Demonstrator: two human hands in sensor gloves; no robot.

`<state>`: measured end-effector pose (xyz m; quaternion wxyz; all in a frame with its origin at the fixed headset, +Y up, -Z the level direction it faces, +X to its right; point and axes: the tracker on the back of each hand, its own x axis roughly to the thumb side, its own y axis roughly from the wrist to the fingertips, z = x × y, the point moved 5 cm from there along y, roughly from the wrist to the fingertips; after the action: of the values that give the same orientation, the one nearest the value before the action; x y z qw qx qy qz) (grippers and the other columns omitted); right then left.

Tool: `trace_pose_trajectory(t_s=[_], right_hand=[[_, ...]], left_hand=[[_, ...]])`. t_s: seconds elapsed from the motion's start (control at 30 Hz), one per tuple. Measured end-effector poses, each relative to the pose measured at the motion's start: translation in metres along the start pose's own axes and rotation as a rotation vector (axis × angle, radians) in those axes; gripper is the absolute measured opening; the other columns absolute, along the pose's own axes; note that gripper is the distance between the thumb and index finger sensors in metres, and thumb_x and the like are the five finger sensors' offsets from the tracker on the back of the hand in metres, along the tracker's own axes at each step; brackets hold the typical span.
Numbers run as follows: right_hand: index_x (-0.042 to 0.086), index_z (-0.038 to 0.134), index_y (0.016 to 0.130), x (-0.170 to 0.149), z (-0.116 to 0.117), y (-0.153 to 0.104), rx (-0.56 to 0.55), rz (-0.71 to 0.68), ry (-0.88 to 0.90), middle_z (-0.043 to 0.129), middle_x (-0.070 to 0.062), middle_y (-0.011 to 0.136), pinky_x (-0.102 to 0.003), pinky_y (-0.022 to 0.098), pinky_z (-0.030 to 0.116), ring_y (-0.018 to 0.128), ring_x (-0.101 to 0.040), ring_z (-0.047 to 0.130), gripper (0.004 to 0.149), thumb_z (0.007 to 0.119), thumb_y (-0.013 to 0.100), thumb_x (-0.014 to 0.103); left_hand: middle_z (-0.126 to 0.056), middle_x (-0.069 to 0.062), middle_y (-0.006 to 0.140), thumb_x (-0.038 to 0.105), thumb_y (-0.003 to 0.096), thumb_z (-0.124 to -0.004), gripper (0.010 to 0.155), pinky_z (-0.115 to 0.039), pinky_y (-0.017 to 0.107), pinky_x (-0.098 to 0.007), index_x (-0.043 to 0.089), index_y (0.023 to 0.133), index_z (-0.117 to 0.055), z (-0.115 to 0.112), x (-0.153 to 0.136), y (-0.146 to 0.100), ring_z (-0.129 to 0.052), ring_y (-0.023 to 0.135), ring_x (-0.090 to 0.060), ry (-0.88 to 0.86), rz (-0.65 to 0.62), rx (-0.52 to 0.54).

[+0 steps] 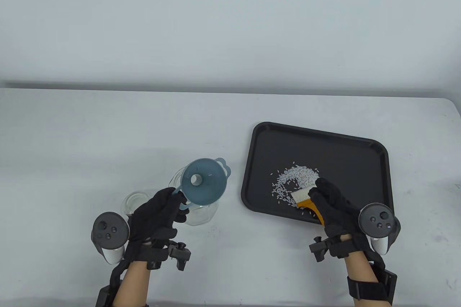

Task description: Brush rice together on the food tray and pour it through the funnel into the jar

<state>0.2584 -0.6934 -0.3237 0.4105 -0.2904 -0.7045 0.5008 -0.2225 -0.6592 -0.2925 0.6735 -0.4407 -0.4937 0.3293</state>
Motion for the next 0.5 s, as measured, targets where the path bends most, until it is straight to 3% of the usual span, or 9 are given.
trace_pose_trajectory(t_s=[0.5], right_hand=[[-0.004,0.067,0.092,-0.004,0.002,0.0,0.018,0.02,-0.024,0.09,-0.018,0.077,-0.065,0.05,0.064,0.058,-0.042,0.097,0.072,0.065,0.049,0.054]], left_hand=[[-0.1,-0.017,0.047,0.033,0.0544,-0.068,0.047,-0.074,0.05,-0.064,-0.006,0.072,-0.087,0.011,-0.04,0.004,-0.101,0.025,-0.035,-0.024,0.166,0.029]])
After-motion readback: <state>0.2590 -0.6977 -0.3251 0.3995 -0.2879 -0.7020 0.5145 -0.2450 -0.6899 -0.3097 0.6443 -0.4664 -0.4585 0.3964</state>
